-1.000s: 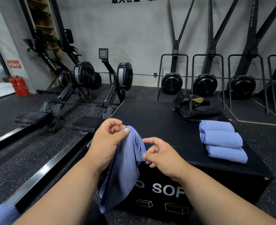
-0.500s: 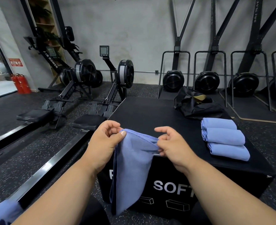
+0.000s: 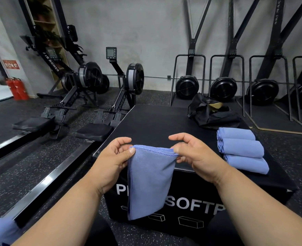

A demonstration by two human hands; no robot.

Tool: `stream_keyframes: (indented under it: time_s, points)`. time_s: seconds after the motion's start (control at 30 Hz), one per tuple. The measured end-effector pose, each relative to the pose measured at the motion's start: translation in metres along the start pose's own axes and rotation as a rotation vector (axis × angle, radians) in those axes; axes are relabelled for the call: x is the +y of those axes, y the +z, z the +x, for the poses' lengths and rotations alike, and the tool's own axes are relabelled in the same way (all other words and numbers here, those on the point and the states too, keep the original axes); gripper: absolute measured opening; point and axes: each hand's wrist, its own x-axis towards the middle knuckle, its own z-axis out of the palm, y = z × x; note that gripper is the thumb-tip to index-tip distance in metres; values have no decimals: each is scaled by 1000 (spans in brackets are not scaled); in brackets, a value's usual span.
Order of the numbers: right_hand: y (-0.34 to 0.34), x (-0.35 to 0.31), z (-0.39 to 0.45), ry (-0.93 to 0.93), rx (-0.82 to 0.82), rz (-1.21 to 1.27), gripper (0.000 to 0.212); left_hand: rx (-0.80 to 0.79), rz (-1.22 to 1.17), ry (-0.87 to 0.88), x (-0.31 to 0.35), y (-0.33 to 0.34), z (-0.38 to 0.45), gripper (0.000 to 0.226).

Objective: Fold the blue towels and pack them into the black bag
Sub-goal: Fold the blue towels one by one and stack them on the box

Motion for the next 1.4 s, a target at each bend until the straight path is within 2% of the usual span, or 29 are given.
stream_keyframes:
  time_s: [0.1,0.17,0.27,0.33,0.53,0.73,0.87,1.1,1.2,1.3,1.4]
  points:
    - [-1,9,-5,-20,-45,-187,59,41,-26,-17,-2,-3,0,37]
    - [-1,12,-6,-19,-20,-350,59,54,-3,-43,-5,-4,-1,33]
    - [-1,17,-3,-29,5,-469,54,31,54,-89,-8,-8,-1,50]
    - [-3,21,-2,-12,-9,-515,51,16,117,-135,-8,-11,-1,54]
    - [-9,43,8,120,-77,-493,51,-50,294,-268,-28,-28,4,33]
    - [-13,38,48,122,-57,-466,47,-36,439,-304,-23,-39,53,29]
    - [-20,-6,121,14,57,-496,40,30,567,-183,24,-25,129,24]
    - [-29,-157,226,-334,378,-455,35,157,571,340,168,36,242,28]
    - [-36,-199,240,-463,400,-451,38,161,549,467,206,50,253,29]
    - [-46,-179,243,-440,370,-510,39,130,579,452,190,40,254,31]
    - [-50,-104,232,-339,309,-571,39,104,672,351,123,14,245,30]
